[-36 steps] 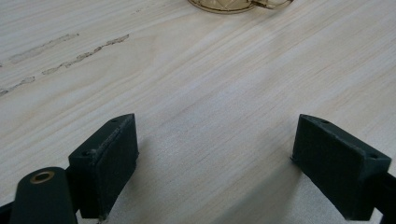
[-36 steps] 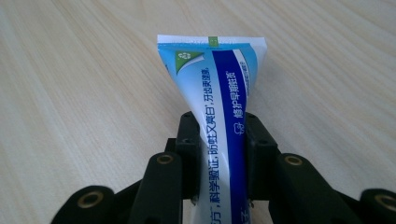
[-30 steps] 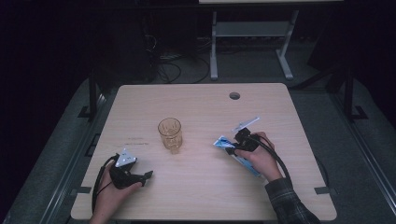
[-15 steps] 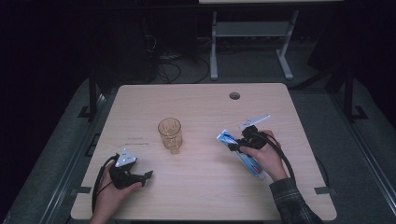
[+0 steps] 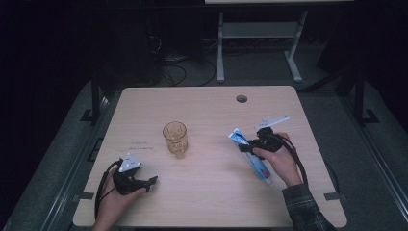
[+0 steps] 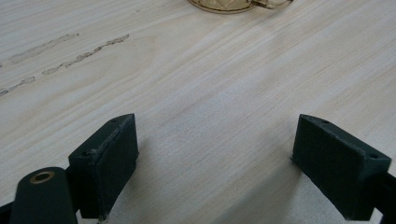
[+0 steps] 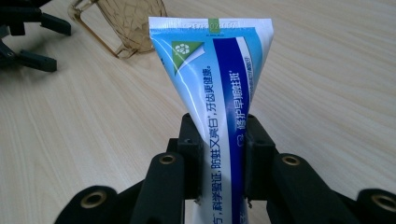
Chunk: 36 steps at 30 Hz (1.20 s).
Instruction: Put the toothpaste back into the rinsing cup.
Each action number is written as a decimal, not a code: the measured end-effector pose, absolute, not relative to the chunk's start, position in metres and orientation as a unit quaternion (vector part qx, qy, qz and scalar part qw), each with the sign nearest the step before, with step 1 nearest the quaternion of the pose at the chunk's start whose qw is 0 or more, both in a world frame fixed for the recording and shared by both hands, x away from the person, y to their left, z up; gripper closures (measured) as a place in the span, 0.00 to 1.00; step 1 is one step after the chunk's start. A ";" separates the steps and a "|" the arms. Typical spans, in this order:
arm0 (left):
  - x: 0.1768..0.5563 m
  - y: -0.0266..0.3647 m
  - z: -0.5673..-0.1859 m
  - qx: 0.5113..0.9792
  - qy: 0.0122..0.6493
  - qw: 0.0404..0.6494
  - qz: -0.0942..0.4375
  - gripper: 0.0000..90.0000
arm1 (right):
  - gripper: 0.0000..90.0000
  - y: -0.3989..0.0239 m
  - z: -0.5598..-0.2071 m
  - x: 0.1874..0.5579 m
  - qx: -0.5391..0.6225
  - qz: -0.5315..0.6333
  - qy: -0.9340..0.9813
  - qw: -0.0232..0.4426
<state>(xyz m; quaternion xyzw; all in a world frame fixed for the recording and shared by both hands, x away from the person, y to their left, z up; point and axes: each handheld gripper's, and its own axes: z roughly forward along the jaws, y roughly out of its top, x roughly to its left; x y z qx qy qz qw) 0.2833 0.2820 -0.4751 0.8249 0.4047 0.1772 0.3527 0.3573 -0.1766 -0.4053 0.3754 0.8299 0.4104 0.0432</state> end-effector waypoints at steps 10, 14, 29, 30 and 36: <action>0.283 0.282 -0.475 0.825 0.405 0.353 0.177 0.15 | 0.81 -0.192 -0.393 0.352 0.376 0.451 0.808 0.050; 0.283 0.282 -0.475 0.825 0.404 0.352 0.178 0.15 | 0.81 -0.197 -0.390 0.351 0.373 0.471 0.798 0.049; 0.283 0.282 -0.475 0.824 0.405 0.353 0.178 0.15 | 0.81 -0.201 -0.376 0.345 0.352 0.527 0.770 0.075; 0.283 0.282 -0.475 0.824 0.405 0.354 0.178 0.15 | 0.81 -0.201 -0.375 0.345 0.350 0.529 0.769 0.076; 0.283 0.282 -0.475 0.824 0.405 0.354 0.178 0.15 | 0.81 -0.195 -0.367 0.348 0.342 0.536 0.768 0.078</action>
